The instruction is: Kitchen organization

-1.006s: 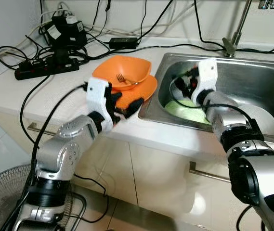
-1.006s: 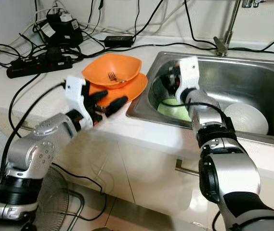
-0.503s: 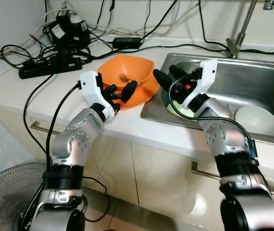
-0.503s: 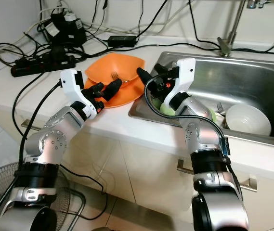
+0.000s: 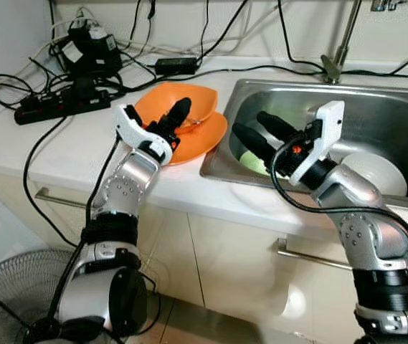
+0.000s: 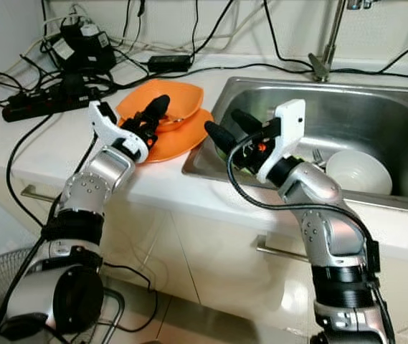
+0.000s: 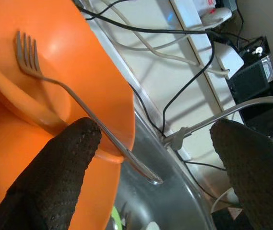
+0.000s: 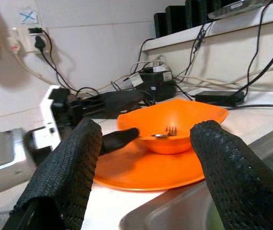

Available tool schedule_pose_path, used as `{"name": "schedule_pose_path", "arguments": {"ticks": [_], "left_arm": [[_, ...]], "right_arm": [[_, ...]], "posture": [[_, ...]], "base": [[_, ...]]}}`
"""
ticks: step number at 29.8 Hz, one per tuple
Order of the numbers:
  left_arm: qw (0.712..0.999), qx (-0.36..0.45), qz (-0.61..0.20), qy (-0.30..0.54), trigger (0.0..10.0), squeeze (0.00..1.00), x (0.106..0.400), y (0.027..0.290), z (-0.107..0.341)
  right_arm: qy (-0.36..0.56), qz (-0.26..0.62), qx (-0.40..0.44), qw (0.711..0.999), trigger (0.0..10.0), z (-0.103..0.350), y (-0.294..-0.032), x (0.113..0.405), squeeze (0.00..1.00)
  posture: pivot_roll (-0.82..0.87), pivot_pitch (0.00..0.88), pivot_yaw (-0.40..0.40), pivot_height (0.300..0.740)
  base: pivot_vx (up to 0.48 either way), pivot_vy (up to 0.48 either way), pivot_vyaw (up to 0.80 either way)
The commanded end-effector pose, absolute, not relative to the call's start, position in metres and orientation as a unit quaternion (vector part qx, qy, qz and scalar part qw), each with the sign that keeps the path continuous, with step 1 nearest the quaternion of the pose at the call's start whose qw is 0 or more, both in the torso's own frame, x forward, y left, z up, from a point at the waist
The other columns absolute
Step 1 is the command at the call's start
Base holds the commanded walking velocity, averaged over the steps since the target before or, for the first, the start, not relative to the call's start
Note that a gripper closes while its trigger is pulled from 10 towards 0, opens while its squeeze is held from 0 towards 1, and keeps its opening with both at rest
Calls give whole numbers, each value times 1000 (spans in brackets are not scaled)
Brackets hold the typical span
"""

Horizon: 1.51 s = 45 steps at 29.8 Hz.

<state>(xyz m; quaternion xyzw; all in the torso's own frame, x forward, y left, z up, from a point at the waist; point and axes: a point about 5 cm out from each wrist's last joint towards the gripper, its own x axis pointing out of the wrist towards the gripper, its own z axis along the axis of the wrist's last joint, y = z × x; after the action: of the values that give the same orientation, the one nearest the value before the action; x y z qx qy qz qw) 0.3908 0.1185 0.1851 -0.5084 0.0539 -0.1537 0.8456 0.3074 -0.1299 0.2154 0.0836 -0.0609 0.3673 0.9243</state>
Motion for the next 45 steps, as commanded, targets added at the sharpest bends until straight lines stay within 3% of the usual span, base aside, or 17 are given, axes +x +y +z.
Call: {"name": "schedule_pose_path", "arguments": {"ticks": [1,18,36,43,45], "left_arm": [[844,-513,-142,65,10000,0,393,123,180],[835,-507,-178,119,10000,0,389,96,167],[838,-504,-180,108,10000,0,385,104,171],[859,-475,-169,89,10000,0,388,109,179],[875,-454,-149,75,10000,0,386,124,184]], "right_arm": [[-61,371,82,923,10000,218,-126,305,0],[-47,373,85,923,10000,220,-122,302,0],[-46,371,88,923,10000,219,-119,307,0],[-46,372,89,923,10000,218,-118,307,0],[-45,370,88,924,10000,218,-119,308,0]], "posture": [[-177,13,150,740],[-165,20,147,740],[-147,6,141,740],[-149,0,142,740],[-147,0,139,740]], "base": [[0,0,0],[0,0,0],[0,0,0],[0,0,0],[0,0,0]]}}
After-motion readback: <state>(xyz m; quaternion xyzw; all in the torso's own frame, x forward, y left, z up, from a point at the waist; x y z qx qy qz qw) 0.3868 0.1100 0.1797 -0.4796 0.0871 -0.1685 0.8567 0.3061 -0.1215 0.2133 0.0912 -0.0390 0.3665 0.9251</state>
